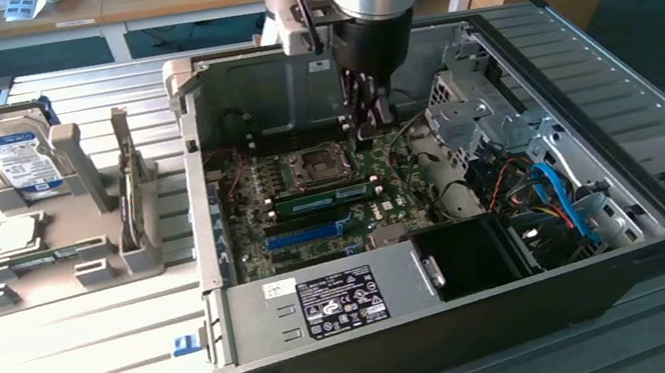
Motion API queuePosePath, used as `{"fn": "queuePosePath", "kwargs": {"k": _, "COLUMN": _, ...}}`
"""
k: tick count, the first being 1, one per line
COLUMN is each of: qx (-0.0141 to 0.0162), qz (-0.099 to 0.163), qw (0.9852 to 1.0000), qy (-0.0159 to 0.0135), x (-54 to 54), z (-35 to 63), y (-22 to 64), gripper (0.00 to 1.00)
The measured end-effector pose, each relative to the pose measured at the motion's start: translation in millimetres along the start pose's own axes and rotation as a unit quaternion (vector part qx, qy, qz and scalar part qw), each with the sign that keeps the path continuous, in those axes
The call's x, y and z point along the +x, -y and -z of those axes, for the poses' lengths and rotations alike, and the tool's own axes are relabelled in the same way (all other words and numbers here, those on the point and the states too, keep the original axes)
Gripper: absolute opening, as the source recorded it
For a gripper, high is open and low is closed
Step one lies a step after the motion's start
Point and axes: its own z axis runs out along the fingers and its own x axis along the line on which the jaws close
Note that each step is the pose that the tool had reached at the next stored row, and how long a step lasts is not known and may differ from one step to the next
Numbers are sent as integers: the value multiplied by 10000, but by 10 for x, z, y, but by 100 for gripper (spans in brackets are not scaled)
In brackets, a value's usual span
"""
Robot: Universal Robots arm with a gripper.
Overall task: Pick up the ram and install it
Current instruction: 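Press down the ram until it locks into place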
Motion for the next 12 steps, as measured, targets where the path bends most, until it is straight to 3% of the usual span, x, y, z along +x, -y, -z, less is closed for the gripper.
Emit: {"fn": "queuePosePath", "kwargs": {"k": 12, "qx": 0, "qz": 0, "qw": 10000, "qy": 0, "x": -1, "z": -102, "y": 1, "gripper": 10}}
